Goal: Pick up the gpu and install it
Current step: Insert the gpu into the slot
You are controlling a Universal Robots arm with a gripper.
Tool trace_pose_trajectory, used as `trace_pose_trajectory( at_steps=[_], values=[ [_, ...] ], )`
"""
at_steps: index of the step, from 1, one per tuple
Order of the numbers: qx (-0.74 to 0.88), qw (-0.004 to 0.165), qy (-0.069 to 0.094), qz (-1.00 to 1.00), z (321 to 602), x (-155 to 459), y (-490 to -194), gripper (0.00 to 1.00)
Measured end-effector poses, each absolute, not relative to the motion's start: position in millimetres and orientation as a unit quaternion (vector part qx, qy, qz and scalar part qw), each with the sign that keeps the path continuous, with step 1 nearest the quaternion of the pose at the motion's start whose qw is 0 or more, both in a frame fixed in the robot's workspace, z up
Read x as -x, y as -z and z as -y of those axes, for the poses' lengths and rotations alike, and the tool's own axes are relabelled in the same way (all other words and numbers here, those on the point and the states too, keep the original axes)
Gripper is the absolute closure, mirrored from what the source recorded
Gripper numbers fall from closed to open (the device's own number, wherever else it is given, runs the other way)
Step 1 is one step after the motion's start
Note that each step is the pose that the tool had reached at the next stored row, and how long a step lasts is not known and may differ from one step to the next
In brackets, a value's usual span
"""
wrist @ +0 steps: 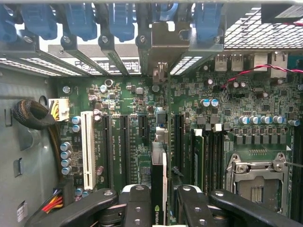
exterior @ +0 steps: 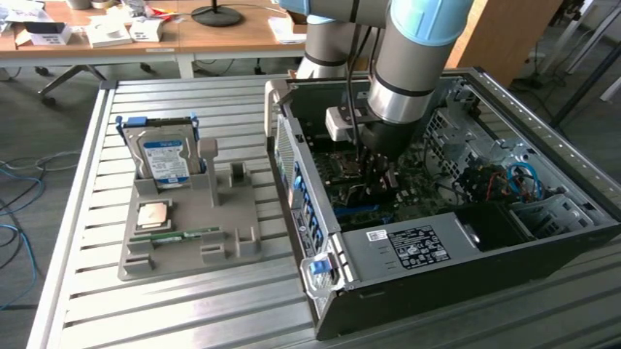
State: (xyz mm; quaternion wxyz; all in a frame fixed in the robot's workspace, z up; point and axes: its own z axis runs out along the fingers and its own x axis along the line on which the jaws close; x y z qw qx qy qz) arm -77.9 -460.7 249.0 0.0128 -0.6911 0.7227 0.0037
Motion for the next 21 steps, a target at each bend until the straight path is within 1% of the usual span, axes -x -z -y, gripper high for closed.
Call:
trace_pose_trajectory(
  at_steps=[21],
  values=[
    [0.691, 0.012, -0.004, -0.723, 460.8, 77.9, -248.5, 0.74]
  ],
)
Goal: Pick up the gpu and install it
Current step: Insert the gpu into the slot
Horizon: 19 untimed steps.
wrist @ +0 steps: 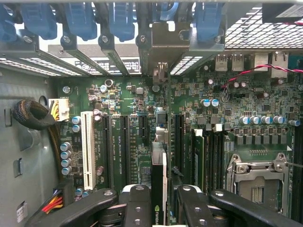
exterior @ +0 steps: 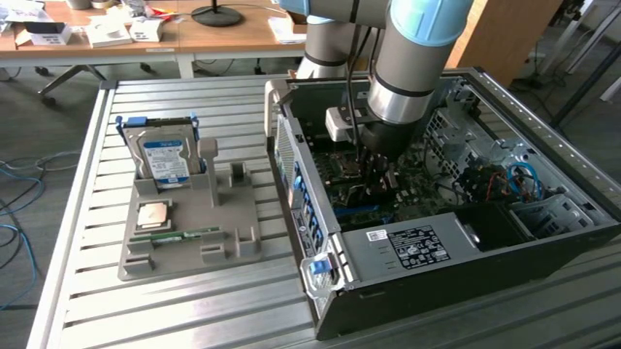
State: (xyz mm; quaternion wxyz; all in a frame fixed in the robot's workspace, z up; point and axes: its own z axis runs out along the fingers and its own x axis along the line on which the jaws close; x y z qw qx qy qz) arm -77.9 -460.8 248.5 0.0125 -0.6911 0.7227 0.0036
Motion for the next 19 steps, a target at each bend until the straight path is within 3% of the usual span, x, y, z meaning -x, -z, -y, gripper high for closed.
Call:
trace_pose_trajectory(
  at_steps=[19],
  values=[
    [0.691, 0.013, -0.004, -0.723, 460.8, 77.9, -248.3, 0.67]
  ],
)
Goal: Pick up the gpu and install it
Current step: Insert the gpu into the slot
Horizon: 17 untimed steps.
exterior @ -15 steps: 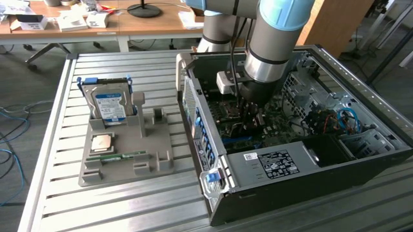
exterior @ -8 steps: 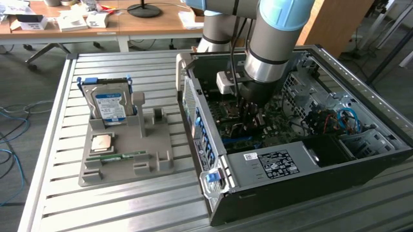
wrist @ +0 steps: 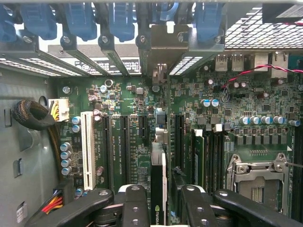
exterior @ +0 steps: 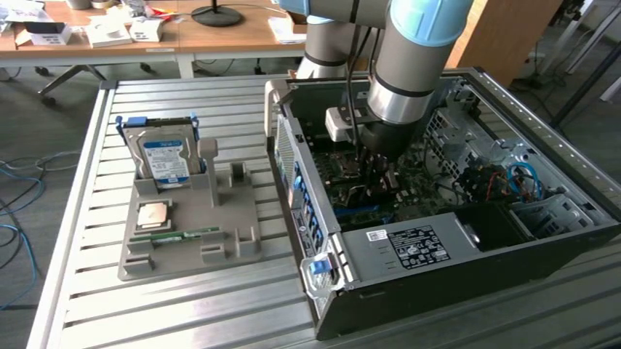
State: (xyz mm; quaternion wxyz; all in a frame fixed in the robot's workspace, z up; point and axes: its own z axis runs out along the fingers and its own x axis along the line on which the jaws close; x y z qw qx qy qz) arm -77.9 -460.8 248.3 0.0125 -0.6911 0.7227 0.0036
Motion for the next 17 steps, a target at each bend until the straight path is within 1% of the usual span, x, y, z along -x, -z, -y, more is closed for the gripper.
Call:
trace_pose_trajectory(
  at_steps=[6, 17],
  values=[
    [0.691, 0.012, -0.004, -0.723, 460.8, 77.9, -251.5, 0.67],
    [0.691, 0.013, -0.004, -0.723, 460.8, 77.9, -270.8, 0.67]
  ],
)
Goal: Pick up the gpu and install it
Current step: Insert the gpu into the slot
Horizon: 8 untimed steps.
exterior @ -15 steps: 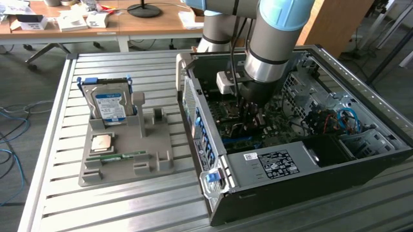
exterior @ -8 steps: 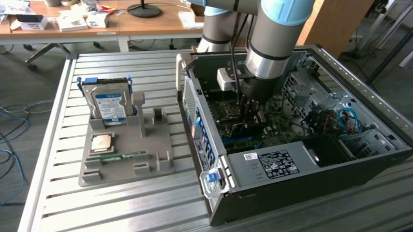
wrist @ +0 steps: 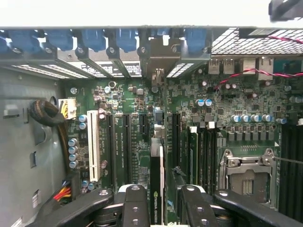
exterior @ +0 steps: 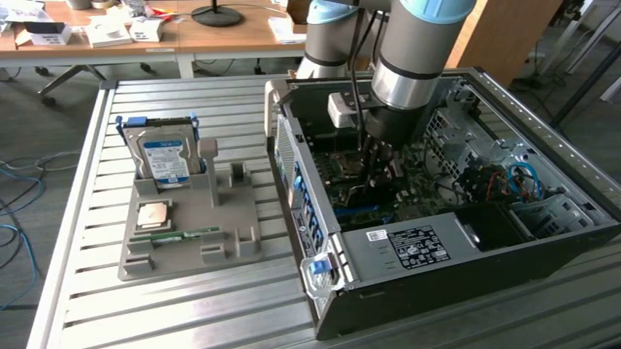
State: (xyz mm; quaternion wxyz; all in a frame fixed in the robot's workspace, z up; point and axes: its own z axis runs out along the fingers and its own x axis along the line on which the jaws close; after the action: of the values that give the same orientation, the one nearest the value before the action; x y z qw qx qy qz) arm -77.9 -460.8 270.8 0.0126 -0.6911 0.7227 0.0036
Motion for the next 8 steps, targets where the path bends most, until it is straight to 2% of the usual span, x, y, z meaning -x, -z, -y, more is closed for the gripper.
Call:
trace_pose_trajectory(
  at_steps=[8],
  values=[
    [0.691, 0.012, -0.004, -0.723, 460.8, 77.9, -277.1, 0.67]
  ],
)
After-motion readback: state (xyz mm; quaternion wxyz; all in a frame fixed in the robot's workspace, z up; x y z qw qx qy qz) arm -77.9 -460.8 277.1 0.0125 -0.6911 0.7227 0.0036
